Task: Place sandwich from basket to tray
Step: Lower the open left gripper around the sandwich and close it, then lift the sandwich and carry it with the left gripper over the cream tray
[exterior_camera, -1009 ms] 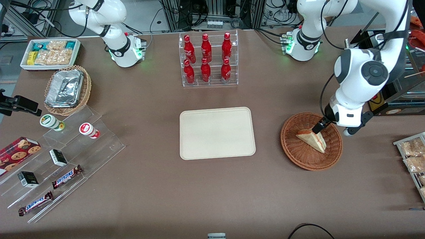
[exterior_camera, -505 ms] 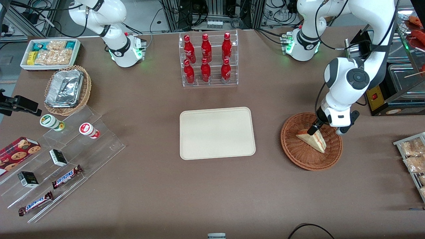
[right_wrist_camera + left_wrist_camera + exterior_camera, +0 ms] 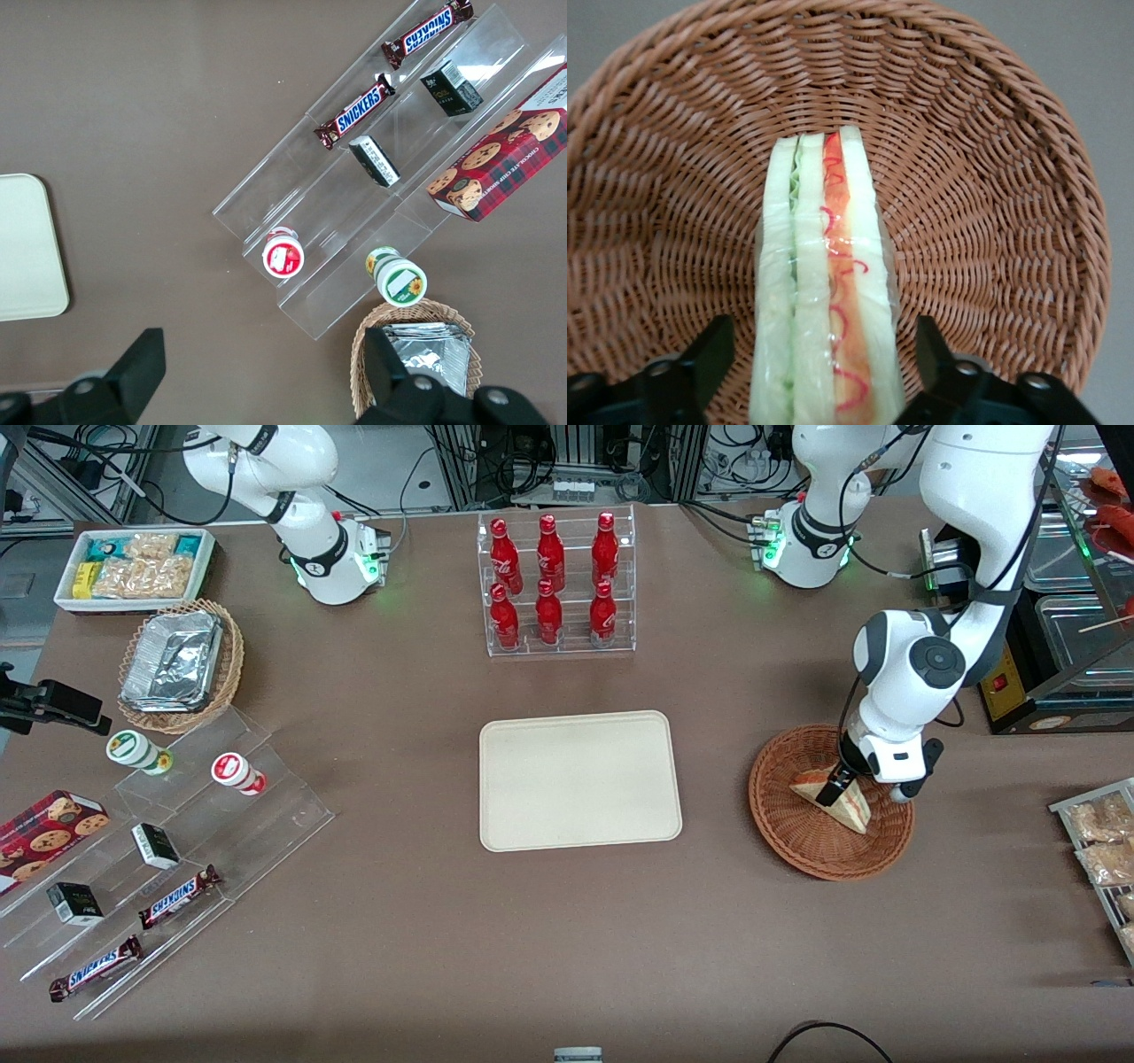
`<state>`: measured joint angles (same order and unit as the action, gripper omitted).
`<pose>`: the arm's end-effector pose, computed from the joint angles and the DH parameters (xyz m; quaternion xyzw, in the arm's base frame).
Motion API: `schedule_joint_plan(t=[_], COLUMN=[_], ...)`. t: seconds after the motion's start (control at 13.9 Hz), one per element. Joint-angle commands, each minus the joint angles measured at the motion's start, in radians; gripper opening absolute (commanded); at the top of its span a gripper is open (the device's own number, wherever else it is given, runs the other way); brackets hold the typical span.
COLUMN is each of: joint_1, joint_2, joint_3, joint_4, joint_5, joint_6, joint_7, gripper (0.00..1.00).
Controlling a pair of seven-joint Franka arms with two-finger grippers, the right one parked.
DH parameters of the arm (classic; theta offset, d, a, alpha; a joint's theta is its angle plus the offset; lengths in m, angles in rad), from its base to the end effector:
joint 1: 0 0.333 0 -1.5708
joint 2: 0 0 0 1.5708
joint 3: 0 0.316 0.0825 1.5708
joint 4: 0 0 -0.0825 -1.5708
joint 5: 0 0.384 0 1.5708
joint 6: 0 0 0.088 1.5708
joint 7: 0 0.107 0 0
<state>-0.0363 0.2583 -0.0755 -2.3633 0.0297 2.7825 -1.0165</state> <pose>0.5234 -0.0607 0.2341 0.9014 0.4254 0.0666 0.0459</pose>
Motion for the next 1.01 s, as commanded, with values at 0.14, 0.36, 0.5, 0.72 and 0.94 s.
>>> schedule_joint_plan(t=[0.14,0.36,0.5,0.72,0.94], joint_1=[0.0,-0.011,-0.033,-0.118,-0.285], joint_2=[-0.052,-0.12,-0.122,-0.068,0.025], joint_3=[-0.003,-0.01,-0.058,-0.095,-0.096], joint_4=[0.058,0.221,0.387,0.666,0.824], joint_5=[0.033,0.094,0.102,0.098,0.09], joint_6=[-0.085,-0.43,-0.675,-0.913,-0.986], joint_7=[-0.025,-0.025,-0.022,-0.022,0.009], gripper=[0.0,0.0,0.0,0.0,0.0])
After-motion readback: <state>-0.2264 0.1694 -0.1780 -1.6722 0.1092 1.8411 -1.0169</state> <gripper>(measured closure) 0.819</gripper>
